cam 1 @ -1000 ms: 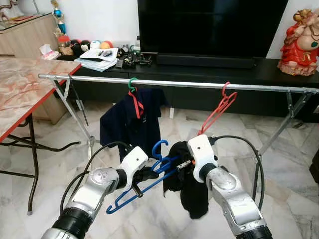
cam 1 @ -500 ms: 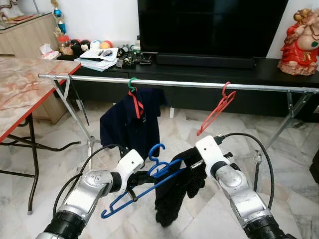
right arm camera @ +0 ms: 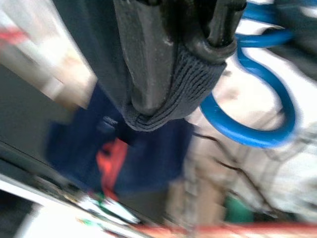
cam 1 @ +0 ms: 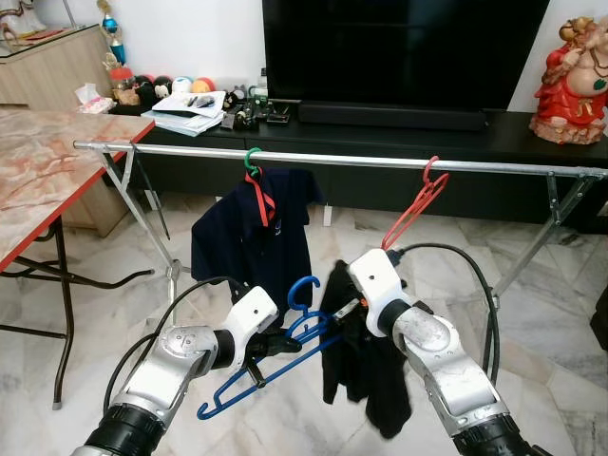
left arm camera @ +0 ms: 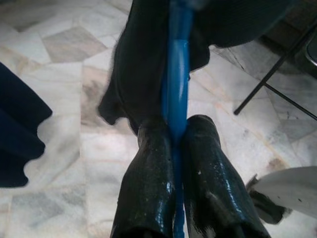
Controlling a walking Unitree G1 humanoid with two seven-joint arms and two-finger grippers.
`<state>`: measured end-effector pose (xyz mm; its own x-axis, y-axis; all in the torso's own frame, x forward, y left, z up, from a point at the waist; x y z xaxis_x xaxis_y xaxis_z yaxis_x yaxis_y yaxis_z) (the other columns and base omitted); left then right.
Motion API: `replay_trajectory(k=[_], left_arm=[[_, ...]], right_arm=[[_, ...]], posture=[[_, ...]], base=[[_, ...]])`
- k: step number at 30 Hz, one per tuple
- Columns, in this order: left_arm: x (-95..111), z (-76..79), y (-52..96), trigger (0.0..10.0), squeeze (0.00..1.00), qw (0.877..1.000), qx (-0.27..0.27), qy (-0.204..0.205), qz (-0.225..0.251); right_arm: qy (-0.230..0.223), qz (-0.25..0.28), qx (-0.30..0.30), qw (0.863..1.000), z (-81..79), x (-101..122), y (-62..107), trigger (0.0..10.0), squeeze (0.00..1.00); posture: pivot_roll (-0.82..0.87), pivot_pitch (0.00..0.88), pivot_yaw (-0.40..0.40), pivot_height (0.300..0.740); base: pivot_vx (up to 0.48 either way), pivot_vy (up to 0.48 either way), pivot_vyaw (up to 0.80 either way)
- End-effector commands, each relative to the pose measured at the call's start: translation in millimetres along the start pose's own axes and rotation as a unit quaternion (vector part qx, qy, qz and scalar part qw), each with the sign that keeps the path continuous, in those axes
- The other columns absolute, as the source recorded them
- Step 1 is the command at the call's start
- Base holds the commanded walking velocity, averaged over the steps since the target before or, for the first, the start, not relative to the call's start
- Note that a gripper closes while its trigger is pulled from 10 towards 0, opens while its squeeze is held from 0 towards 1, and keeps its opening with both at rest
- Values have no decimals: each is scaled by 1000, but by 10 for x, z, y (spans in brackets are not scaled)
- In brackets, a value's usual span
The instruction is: Hang hanger
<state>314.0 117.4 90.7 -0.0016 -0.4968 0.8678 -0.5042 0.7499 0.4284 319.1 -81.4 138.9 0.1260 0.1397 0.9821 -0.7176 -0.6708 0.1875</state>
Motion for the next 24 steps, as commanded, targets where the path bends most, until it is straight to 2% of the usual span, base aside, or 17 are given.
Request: replay_trajectory(k=[1, 3, 5, 6, 7, 8, 9, 11, 13, 17, 24], left_arm=[[81, -31, -23, 10000, 0, 1000, 2, -8, 11], [85, -34, -33, 10000, 0, 1000, 4, -8, 12], [88, -34, -37, 10000, 0, 1000, 5, -8, 12], [88, -34, -36, 10000, 0, 1000, 6, -8, 13], [88, -34, -36, 10000, 0, 1000, 6, -8, 13], [88, -34, -36, 10000, 0, 1000, 6, -8, 13], [84, -35, -34, 10000, 0, 1000, 6, -8, 12], [71, -37, -21, 10000, 0, 1000, 8, -8, 10], [48, -40, 4, 10000, 0, 1000, 7, -10, 4], [23, -34, 37, 10000, 0, 1000, -1, -14, -3], [35, 41, 127, 10000, 0, 998, -53, -21, 0]], right_arm=[[9, 37, 93, 995, -256, 166, 11, 10000, 0], [14, 36, 118, 992, -292, 153, 60, 10000, 0], [14, 29, 103, 994, -236, 119, 57, 10000, 0], [32, -8, 36, 999, -44, 4, 29, 10000, 0], [39, -22, 12, 999, 29, -40, 24, 10000, 0], [39, -22, 12, 999, 29, -40, 24, 10000, 0], [46, -52, -44, 997, 197, -131, 29, 10000, 0], [46, -92, -144, 984, 505, -260, 90, 10000, 0], [69, -115, -187, 973, 663, -330, 168, 10000, 0], [82, -115, -191, 971, 699, -339, 202, 10000, 0], [99, -105, -185, 972, 672, -348, 110, 10000, 0]], posture=[[106, 0, 24, 740], [98, 0, 24, 740], [98, 0, 24, 740], [98, 0, 24, 740], [98, 0, 24, 740], [98, 0, 24, 740], [101, 0, 24, 740], [102, 0, 24, 740], [102, 0, 25, 740], [103, 0, 25, 740], [107, 0, 25, 740]], base=[[0, 0, 0], [0, 0, 0], [0, 0, 0], [0, 0, 0], [0, 0, 0], [0, 0, 0], [0, 0, 0], [0, 0, 0], [0, 0, 0], [0, 0, 0], [0, 0, 0]])
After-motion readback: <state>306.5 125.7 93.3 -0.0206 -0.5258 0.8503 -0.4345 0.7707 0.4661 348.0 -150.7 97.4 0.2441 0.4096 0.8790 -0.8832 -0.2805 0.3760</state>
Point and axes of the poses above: a point about 5 cm out from each wrist's last joint towards the gripper, its own y axis pointing back from the gripper into the wrist, its own x axis along the axis of the wrist's last joint, z = x × y, the point moved 1 cm from there along -y, pointing out of the wrist towards the gripper, and after that the axes turned 14 degrees about -y, right-handed, at the moved point
